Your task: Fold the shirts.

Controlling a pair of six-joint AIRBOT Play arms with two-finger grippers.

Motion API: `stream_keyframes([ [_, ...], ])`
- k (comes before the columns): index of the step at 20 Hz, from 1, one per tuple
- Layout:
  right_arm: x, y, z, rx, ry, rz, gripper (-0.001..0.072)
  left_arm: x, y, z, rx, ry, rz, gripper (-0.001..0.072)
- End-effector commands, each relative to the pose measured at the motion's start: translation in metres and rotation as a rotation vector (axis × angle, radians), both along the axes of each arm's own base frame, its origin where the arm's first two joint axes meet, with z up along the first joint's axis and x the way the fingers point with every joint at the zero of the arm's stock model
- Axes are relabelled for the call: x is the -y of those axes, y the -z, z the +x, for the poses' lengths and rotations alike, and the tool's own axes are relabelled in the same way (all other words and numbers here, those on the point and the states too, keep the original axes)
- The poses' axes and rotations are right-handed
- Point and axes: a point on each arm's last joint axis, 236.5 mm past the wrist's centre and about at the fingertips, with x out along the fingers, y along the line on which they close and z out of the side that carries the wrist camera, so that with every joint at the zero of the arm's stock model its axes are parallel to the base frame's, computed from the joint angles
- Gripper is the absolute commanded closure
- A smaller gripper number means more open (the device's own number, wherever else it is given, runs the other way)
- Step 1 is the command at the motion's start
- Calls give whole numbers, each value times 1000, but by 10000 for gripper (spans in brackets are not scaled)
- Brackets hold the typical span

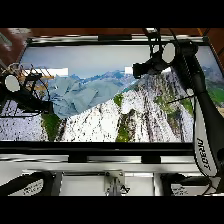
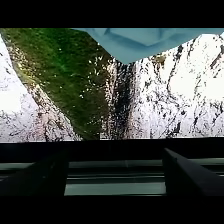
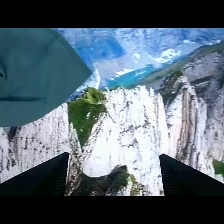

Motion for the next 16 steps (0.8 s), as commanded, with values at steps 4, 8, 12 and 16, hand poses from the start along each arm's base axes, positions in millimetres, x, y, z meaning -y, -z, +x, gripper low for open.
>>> stream_keyframes([
  [4,-43,6,-21,-140,-11,205,27,-6,13,36,102,-43,19,-13],
  [8,-55,33,-37,-271,-22,213,27,-27,31,80,233,-191,28,-13],
  [12,-88,59,-58,-356,-97,191,26,-27,24,148,425,-307,-152,-13],
  [16,-98,65,-60,-359,-111,188,26,-12,49,185,394,-291,-235,-13],
])
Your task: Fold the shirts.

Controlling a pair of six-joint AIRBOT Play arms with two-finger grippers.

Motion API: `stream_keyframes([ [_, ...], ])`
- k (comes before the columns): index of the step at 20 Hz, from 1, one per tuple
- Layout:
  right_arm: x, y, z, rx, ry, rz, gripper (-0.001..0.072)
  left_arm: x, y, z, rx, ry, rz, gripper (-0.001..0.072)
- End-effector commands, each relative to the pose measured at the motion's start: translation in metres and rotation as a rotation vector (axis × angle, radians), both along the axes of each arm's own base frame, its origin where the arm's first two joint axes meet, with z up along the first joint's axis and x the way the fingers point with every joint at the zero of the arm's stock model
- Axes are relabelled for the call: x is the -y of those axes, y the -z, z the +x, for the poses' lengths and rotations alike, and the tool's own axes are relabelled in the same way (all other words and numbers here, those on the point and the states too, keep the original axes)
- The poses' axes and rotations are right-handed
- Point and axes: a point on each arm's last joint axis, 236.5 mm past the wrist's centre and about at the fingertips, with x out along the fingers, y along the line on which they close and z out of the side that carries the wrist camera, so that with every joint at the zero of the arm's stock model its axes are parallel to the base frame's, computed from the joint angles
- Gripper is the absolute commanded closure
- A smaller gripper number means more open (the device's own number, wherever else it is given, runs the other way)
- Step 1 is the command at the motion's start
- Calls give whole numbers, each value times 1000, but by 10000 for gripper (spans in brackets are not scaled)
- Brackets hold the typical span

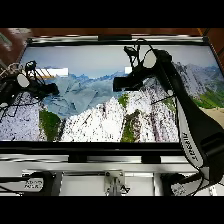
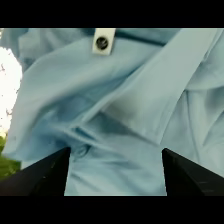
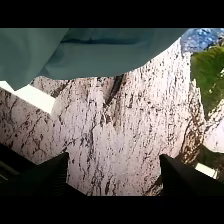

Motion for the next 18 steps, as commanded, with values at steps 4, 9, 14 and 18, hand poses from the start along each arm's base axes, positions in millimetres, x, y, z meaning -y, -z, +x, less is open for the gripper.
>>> stream_keyframes([
  [4,0,9,0,-6,-8,-28,26,14,36,53,15,34,-60,-13],
  [9,11,10,5,10,5,-60,27,15,31,54,-5,55,-65,651],
  [14,63,-54,21,96,170,14,27,74,-116,55,248,358,-136,652],
  [18,132,-144,14,273,319,65,27,150,-246,13,482,469,-359,652],
])
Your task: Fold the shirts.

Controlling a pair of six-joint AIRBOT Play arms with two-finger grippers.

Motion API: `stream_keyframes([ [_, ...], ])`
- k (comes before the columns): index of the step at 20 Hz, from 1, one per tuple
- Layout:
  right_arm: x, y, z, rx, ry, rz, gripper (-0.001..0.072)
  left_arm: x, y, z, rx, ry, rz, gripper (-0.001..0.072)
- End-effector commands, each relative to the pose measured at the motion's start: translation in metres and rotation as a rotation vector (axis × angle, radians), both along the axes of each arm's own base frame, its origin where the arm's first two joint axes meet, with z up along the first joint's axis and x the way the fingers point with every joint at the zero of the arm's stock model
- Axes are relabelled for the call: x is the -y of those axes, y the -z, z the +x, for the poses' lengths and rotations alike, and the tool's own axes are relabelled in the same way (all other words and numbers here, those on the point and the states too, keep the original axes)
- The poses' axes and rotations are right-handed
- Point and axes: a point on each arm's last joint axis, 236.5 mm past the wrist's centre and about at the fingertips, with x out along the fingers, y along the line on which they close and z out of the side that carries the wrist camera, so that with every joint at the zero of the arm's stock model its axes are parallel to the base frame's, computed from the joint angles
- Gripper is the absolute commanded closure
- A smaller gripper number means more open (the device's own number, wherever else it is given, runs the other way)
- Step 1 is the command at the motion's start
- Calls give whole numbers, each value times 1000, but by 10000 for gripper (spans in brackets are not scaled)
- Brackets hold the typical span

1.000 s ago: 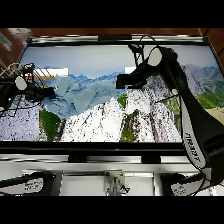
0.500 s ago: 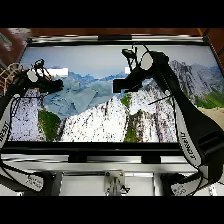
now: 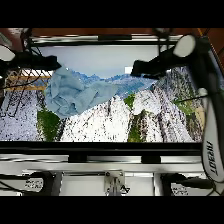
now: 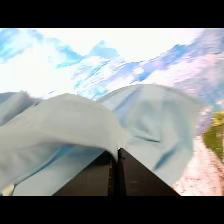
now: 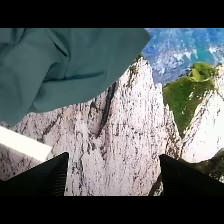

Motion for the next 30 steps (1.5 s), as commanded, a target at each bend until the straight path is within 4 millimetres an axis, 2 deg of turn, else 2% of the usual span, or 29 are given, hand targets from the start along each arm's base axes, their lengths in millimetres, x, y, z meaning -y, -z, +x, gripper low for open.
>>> stream_keyframes([
  [1,56,-72,-13,145,126,33,28,72,-98,-48,155,177,-153,651],
  [4,92,-118,-40,236,196,29,28,138,-100,-81,117,297,-192,652],
  [7,114,-142,-64,284,242,10,28,220,-91,-118,99,446,-216,651],
  [10,130,-151,-80,297,276,-19,28,291,-69,-150,76,558,-231,651],
  [12,136,-144,-87,257,282,-38,27,314,-35,-154,10,554,-203,651],
  [13,138,-139,-91,231,280,-48,28,315,-15,-149,-32,531,-175,651],
  [14,139,-135,-93,213,279,-57,27,313,5,-144,-69,519,-147,599],
  [15,141,-132,-94,202,282,-66,28,307,17,-138,-99,511,-134,358],
  [16,141,-130,-96,190,283,-68,28,294,22,-132,-125,491,-126,175],
  [18,143,-118,-97,137,286,-78,27,250,19,-107,-119,436,-89,163],
  [19,141,-107,-98,84,275,-81,28,218,17,-91,-107,393,-48,163],
  [20,139,-94,-99,28,260,-83,27,176,21,-75,-105,340,21,163],
  [21,138,-81,-97,-28,246,-84,27,134,31,-64,-135,287,96,160],
  [22,135,-71,-92,-66,234,-76,27,94,48,-60,-196,240,160,122],
  [23,129,-60,-84,-96,218,-62,27,66,65,-59,-264,207,187,49],
  [25,112,-34,-68,-152,173,-67,27,40,99,-57,-359,181,189,20],
  [26,98,-18,-62,-188,135,-74,27,38,114,-55,-389,182,192,20],
  [28,74,15,-53,-252,63,-106,26,42,146,-47,-431,183,192,20],
  [30,62,43,-48,-314,27,-125,26,54,171,-39,-434,195,195,21],
])
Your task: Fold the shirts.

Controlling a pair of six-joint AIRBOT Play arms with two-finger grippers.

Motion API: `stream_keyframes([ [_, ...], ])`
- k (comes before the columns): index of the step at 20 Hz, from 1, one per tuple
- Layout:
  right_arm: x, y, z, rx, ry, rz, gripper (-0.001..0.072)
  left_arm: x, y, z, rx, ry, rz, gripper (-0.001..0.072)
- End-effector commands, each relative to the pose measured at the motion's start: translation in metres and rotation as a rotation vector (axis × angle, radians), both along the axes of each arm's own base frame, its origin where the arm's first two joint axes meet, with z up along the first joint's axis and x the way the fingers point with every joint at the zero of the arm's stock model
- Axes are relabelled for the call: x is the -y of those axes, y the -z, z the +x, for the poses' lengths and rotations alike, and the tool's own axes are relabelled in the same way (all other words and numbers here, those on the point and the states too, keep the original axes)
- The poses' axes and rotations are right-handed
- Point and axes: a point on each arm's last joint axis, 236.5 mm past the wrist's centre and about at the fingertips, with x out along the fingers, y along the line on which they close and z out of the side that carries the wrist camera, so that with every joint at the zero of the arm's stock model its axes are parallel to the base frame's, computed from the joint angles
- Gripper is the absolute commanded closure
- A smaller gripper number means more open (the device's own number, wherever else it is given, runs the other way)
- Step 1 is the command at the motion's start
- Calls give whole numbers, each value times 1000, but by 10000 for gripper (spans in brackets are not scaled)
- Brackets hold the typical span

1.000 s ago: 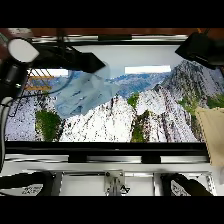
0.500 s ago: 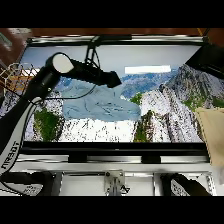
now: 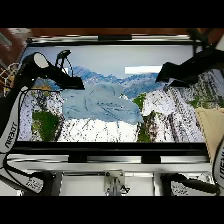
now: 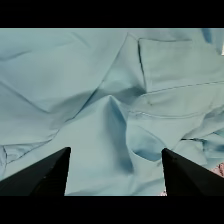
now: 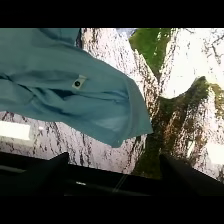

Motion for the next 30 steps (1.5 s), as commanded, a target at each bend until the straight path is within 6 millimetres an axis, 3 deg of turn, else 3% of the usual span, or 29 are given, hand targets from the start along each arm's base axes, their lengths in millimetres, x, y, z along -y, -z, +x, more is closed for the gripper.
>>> stream_keyframes([
  [1,-24,52,10,-123,-70,-22,26,2,47,11,-34,8,18,21],
  [6,-22,92,13,-235,-75,-37,26,48,66,12,-28,80,-74,41],
  [10,-17,122,5,-351,-89,-66,26,82,52,3,-46,119,-226,62],
  [13,-16,139,0,-417,-102,-75,26,80,53,-12,-100,157,-225,600],
  [14,-16,143,-1,-427,-113,-77,26,79,52,-17,-109,188,-224,645],
  [18,-19,169,-14,-474,-133,-84,27,68,33,-17,-53,251,-217,651],
  [24,-57,221,-24,-433,-185,-120,27,67,-1,-16,24,269,-219,651],
  [28,-41,245,-24,-449,-153,-239,45,67,-24,-14,86,277,-218,651],
  [29,-40,251,-23,-458,-142,-244,170,67,-32,-13,125,293,-213,651],
  [30,-39,255,-20,-450,-140,-251,384,67,-40,-12,161,316,-207,651],
])
